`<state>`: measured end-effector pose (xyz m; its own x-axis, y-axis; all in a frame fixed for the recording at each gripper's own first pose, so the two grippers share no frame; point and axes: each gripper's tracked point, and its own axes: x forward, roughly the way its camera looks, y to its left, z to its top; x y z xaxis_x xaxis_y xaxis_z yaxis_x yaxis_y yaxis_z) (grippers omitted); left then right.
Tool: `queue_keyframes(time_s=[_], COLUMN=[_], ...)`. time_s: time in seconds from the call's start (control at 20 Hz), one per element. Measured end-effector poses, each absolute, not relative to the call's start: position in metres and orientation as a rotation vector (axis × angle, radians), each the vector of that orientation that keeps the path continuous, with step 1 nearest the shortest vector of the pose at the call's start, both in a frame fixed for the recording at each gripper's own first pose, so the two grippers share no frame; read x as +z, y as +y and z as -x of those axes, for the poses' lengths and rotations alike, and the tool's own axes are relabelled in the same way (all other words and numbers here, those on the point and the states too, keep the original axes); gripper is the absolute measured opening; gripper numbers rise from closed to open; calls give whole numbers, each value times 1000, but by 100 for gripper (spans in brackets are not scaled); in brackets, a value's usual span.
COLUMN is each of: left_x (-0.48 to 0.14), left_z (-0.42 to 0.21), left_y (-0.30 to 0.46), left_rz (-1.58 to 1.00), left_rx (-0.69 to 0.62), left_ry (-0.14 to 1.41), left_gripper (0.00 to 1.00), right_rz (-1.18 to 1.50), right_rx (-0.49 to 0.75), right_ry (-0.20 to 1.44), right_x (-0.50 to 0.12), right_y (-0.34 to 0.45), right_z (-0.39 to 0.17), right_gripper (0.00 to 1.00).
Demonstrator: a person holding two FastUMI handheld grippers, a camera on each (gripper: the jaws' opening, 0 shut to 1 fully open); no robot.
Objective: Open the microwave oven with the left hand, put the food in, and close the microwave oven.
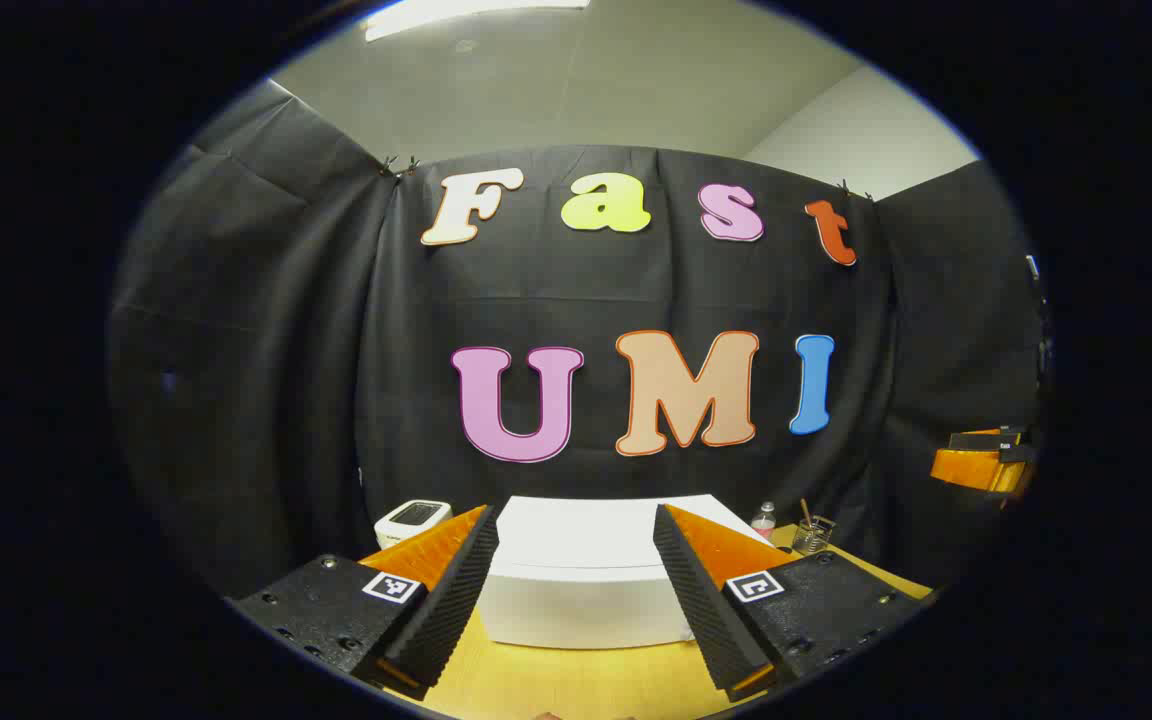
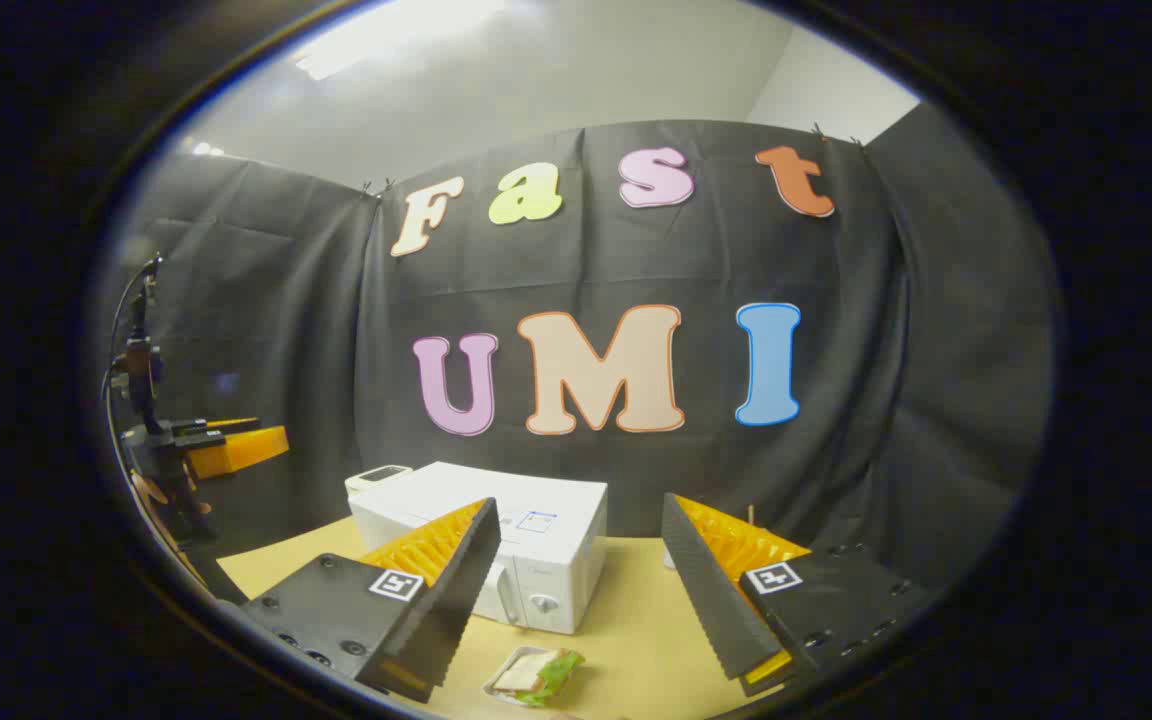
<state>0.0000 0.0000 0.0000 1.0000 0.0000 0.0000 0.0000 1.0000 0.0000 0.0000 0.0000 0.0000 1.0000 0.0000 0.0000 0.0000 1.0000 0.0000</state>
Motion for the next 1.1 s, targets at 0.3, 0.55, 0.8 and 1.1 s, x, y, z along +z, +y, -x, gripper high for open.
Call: queue_keyframes(time_s=[0.3,0.55,0.8,1.1], left_x=[3,2,-4,-33], left_z=[-3,-3,-9,-23], left_y=[-4,-6,-6,-8], left_rz=[-19,-16,-9,24], left_rx=[-15,-19,-22,-39], left_ry=[-14,-9,7,54], left_gripper=[95,95,95,96], right_rz=[2,15,3,14], right_rx=[11,-8,-2,-23], right_ry=[-31,-40,-22,-22], right_x=[8,9,3,-7], right_y=[7,2,-1,-9], right_z=[-5,-10,-18,-27], right_gripper=[94,94,94,94])
